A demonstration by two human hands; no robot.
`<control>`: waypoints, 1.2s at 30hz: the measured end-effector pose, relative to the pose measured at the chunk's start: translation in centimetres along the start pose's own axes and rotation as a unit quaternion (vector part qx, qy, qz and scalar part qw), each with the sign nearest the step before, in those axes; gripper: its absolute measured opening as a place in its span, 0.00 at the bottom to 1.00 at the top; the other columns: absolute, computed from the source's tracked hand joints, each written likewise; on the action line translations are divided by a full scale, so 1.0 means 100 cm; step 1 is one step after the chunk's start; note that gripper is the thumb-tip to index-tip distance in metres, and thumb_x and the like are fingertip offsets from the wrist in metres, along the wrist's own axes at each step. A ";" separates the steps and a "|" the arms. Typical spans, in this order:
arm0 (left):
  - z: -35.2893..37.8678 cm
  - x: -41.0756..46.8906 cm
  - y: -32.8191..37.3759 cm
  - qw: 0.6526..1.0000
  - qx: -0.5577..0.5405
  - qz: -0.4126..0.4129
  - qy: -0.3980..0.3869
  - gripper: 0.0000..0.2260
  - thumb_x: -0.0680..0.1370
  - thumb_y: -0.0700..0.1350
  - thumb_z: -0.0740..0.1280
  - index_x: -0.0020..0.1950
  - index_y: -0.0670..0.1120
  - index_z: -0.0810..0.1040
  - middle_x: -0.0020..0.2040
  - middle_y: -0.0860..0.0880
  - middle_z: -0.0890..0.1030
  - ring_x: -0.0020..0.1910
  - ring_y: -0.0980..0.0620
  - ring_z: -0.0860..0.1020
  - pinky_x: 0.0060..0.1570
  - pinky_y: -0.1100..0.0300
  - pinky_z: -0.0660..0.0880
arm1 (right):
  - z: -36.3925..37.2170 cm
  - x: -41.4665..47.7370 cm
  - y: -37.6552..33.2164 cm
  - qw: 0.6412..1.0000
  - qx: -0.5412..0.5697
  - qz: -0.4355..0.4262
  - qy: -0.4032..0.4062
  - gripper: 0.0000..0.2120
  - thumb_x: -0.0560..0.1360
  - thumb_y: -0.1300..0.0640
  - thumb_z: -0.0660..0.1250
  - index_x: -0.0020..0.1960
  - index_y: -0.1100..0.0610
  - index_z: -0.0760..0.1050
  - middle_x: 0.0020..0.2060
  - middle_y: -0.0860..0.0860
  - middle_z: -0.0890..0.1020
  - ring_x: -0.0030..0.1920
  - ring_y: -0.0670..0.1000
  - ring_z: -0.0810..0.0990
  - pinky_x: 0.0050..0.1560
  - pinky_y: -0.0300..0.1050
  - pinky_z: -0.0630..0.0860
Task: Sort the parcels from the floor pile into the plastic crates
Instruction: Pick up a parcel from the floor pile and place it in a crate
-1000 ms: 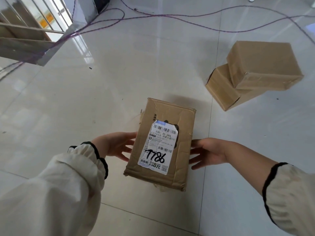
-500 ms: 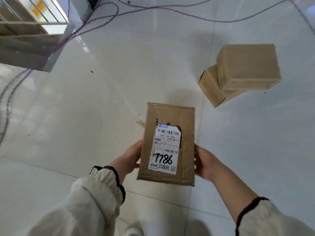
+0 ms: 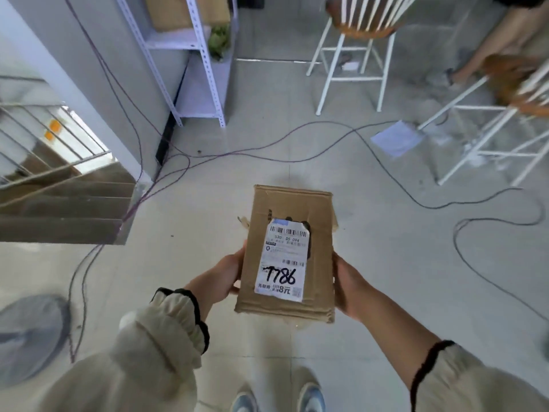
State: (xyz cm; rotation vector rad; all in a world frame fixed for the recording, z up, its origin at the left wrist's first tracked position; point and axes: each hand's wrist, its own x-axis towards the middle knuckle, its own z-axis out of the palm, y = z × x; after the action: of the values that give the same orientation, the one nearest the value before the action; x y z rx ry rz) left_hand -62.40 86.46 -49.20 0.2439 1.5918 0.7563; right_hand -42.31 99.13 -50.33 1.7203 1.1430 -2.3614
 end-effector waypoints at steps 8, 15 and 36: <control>0.033 -0.173 0.145 0.990 0.044 0.128 0.036 0.22 0.84 0.52 0.49 0.37 0.47 0.75 0.24 0.53 0.77 0.33 0.50 0.74 0.32 0.58 0.69 | 0.009 -0.180 -0.107 0.988 0.013 -0.147 0.049 0.30 0.69 0.28 0.58 0.58 0.46 0.80 0.58 0.51 0.81 0.61 0.57 0.78 0.65 0.59 0.72; 0.063 -0.269 0.185 0.964 0.155 0.217 0.008 0.17 0.82 0.54 0.53 0.44 0.49 0.78 0.41 0.47 0.82 0.41 0.48 0.78 0.39 0.57 0.74 | 0.010 -0.306 -0.108 0.957 0.077 -0.277 0.041 0.25 0.74 0.34 0.56 0.62 0.46 0.77 0.59 0.49 0.81 0.61 0.55 0.79 0.65 0.56 0.71; 0.459 -0.490 0.011 0.795 0.394 0.250 -0.387 0.29 0.77 0.70 0.49 0.54 0.53 0.81 0.50 0.48 0.85 0.51 0.47 0.81 0.46 0.55 0.76 | -0.149 -0.699 0.256 0.756 0.401 -0.263 0.445 0.37 0.62 0.31 0.65 0.63 0.52 0.76 0.61 0.55 0.79 0.64 0.60 0.75 0.68 0.66 0.64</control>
State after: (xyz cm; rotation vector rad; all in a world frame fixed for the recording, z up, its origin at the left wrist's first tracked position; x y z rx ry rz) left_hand -10.29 74.59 -8.57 1.4438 0.9381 0.2384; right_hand 8.12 60.82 -8.52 3.5127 0.6366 -2.5305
